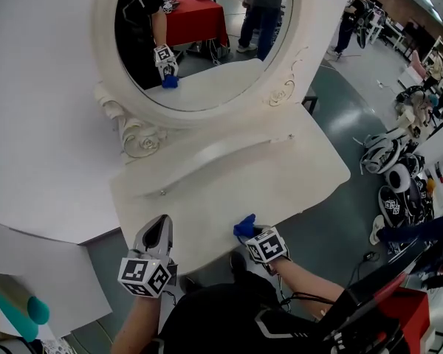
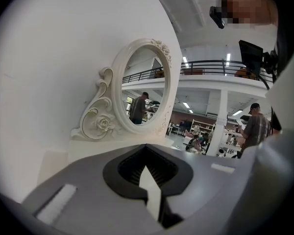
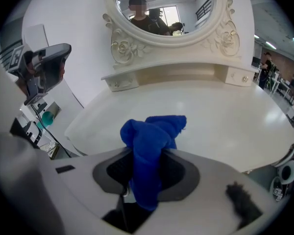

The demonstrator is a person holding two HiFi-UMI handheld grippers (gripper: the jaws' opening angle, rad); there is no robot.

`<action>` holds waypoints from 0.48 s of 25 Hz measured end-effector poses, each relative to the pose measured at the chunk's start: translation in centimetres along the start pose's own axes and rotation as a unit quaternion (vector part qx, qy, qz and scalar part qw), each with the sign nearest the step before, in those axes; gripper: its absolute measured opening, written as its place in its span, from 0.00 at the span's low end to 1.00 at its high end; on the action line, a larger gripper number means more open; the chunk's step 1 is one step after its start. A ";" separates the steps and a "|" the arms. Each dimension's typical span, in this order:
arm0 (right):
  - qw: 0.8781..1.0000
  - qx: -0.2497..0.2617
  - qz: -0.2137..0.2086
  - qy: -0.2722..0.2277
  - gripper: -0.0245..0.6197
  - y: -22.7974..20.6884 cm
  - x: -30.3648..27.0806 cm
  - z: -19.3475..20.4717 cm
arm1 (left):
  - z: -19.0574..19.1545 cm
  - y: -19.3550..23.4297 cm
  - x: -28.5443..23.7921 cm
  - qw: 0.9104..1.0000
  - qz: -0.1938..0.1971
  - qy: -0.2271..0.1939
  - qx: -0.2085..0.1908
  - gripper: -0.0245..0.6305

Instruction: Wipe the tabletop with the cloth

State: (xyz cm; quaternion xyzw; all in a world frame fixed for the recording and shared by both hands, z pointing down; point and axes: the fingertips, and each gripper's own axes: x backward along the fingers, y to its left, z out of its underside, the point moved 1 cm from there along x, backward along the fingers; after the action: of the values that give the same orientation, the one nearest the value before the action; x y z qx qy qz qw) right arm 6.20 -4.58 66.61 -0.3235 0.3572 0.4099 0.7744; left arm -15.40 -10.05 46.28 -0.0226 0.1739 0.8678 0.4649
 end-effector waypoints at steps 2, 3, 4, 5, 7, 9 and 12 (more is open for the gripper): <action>1.000 -0.017 -0.006 -0.008 0.25 -0.7 0.0 -0.8 | 0.0 -0.2 -0.2 1.000 -0.001 -0.001 -0.001 0.05; 1.000 -0.025 -0.006 -0.018 0.25 -1.2 0.0 -1.6 | -0.1 -0.2 -0.3 1.000 -0.003 -0.001 -0.002 0.05; 0.999 -0.029 -0.003 -0.028 0.25 -1.9 -0.1 -2.6 | -0.1 -0.2 -0.3 1.000 -0.007 -0.002 -0.001 0.05; 0.999 -0.029 0.001 -0.037 0.25 -2.6 -0.3 -3.7 | -0.2 -0.1 -0.2 1.000 -0.012 -0.003 0.000 0.05; 0.998 -0.019 0.009 -0.052 0.25 -4.0 -0.8 -6.5 | -0.3 0.0 -0.2 1.000 -0.022 -0.004 0.000 0.05; 0.998 -0.009 0.011 -0.066 0.25 -5.3 -1.7 -9.6 | -0.4 0.2 0.0 0.999 -0.033 -0.001 -0.004 0.05; 0.997 0.003 0.018 -0.072 0.25 -7.2 -4.0 -13.8 | -0.5 0.4 0.3 0.999 -0.050 0.000 -0.010 0.05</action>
State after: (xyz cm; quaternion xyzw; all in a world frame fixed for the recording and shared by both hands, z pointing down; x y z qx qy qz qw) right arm 6.84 -20.46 63.97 -0.2841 0.3079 0.4449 0.7915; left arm -15.97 -10.17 45.86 -0.0363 0.1640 0.8450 0.5078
